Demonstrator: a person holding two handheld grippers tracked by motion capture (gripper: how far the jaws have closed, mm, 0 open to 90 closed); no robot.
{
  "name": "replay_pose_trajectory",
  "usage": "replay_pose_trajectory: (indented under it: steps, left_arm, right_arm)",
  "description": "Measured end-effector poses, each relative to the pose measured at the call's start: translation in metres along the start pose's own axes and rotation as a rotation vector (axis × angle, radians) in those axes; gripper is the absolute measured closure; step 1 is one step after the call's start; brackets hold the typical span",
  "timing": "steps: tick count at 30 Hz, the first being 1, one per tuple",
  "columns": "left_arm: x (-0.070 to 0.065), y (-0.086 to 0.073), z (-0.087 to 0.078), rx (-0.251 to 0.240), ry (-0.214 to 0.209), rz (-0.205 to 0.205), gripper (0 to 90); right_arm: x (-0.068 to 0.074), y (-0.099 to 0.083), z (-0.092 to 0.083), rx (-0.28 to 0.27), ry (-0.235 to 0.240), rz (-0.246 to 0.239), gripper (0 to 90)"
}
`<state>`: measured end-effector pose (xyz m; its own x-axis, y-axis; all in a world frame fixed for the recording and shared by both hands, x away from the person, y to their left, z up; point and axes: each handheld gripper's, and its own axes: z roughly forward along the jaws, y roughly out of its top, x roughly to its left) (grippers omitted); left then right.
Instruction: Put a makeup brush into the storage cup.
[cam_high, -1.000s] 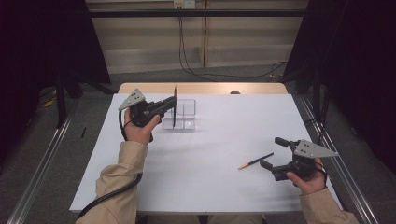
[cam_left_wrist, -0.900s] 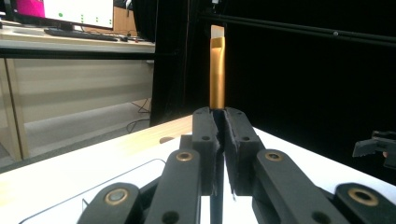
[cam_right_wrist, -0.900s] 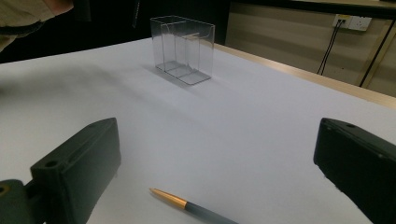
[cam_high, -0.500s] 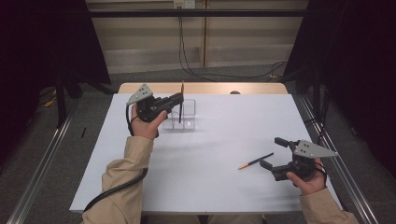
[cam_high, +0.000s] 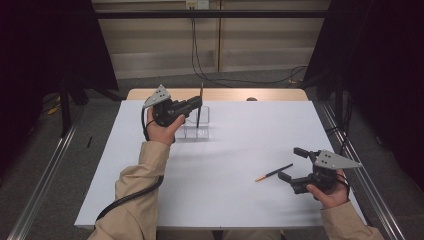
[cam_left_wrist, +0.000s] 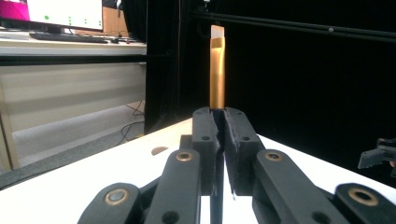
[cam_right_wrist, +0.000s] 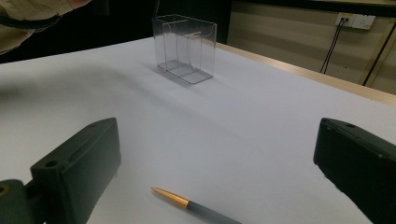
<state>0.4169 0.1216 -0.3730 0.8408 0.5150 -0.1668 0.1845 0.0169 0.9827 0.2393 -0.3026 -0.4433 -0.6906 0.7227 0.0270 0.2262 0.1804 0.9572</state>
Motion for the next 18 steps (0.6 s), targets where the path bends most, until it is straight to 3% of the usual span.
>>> replay_pose_trajectory:
  steps: [18]
  left_arm:
    - [-0.001,0.008,0.019,-0.015,0.004,0.014,83.8]
  right_arm:
    - [0.000,0.000,0.000,0.001,0.005,0.000,0.0]
